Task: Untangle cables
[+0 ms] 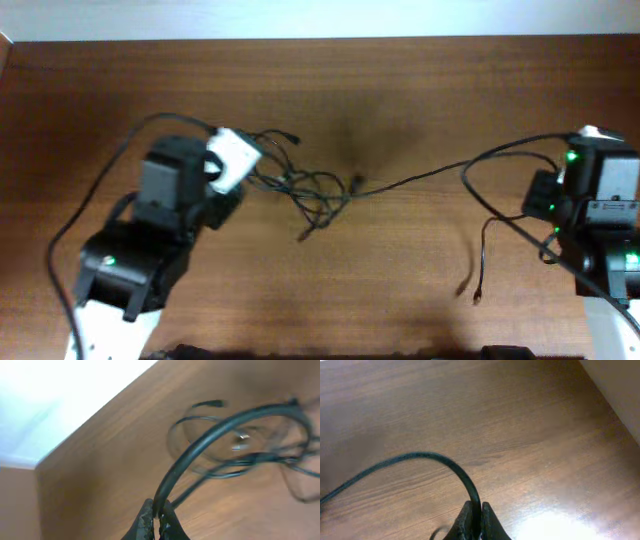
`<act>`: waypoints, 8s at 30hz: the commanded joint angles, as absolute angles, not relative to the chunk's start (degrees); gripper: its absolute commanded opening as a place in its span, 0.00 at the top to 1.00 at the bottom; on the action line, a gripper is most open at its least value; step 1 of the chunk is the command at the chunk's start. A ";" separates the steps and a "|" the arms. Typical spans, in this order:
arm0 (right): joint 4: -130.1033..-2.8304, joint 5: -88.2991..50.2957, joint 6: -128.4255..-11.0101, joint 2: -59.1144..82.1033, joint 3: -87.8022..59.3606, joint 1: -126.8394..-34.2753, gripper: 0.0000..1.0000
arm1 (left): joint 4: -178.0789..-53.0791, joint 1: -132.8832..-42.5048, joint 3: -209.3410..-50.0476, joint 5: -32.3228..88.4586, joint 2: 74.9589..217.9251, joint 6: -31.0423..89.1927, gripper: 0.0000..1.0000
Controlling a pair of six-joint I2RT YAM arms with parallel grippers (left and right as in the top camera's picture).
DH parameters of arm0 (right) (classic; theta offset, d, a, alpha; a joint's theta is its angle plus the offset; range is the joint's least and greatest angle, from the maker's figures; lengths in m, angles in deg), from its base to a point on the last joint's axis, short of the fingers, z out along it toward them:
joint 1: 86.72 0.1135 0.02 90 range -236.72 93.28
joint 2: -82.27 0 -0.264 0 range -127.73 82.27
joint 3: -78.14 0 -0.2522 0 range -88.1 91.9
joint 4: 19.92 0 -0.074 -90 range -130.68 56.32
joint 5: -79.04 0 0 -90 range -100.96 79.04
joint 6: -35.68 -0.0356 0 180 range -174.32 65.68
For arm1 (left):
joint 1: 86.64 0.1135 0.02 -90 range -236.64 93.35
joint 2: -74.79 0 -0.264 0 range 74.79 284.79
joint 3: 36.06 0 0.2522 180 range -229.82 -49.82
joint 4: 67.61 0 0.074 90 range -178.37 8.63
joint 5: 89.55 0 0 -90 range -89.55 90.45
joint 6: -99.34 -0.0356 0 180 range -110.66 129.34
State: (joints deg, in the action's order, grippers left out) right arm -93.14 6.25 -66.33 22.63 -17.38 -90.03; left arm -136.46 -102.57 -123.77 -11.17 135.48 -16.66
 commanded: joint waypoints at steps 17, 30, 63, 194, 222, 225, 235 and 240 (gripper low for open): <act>-73.25 5.71 -77.11 23.16 -16.72 -107.65 0.96 | -137.69 -79.73 -123.97 -0.30 130.39 1.13 1.00; -75.02 -40.30 -73.28 -14.99 22.03 -134.34 0.96 | -139.74 -79.73 -123.97 5.84 131.11 0.69 1.00; -123.92 -47.38 -19.91 -3.82 25.50 -80.61 0.01 | -132.88 -79.73 -123.97 62.01 150.47 -25.01 0.84; -49.32 -45.53 -76.60 -3.58 -4.92 -68.24 0.96 | -150.12 -100.38 -123.90 20.59 118.32 -25.80 0.06; 1.30 -93.39 -135.24 -1.57 19.27 -74.38 0.96 | -151.13 -100.38 -123.90 23.59 118.32 -25.80 0.04; -6.04 -99.36 -144.62 -1.35 20.48 -74.38 0.96 | -151.13 -100.38 -123.90 23.61 118.32 -25.82 0.04; -19.77 -98.94 -140.10 -1.22 -17.03 -76.24 0.96 | -151.13 -100.38 -123.90 24.75 118.32 -25.80 0.05; -14.59 -98.68 -147.75 7.42 -17.01 -91.91 0.96 | -151.13 -100.38 -123.90 24.90 118.32 -25.82 0.05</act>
